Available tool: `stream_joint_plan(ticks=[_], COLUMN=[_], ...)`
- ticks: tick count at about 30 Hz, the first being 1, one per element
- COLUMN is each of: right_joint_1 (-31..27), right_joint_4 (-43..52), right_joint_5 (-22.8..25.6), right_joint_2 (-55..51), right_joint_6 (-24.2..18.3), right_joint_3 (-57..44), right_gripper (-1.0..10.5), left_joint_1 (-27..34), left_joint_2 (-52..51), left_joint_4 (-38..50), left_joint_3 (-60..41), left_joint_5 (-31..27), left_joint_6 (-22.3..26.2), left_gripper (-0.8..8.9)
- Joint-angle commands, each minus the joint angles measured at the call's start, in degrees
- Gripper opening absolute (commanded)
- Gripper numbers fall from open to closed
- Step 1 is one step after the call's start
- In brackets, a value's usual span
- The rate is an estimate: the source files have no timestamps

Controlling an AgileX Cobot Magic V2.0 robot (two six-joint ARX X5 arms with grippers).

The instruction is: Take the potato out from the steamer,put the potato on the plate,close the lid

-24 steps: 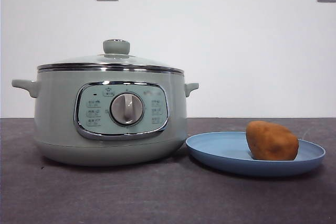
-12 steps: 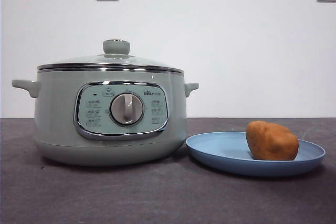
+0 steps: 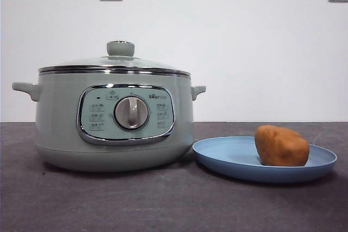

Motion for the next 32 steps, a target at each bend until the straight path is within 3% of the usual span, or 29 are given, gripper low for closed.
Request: stream_joint_plan(ticks=[1, 32], right_joint_1=[0.04, 0.07], right_joint_4=[-0.31, -0.48], right_joint_5=[0.07, -0.04], right_joint_2=[-1.01, 0.07], right_joint_6=[-0.04, -0.02], right_joint_3=[-0.66, -0.63], right_gripper=[0.0, 0.0], left_joint_1=[0.09, 0.09], left_joint_2=[-0.11, -0.11], left_joint_4=[0.07, 0.07], left_joint_3=[-0.74, -0.74], left_joint_5=[-0.2, -0.2], left_joint_6=[-0.17, -0.17], left_gripper=[-0.03, -0.03])
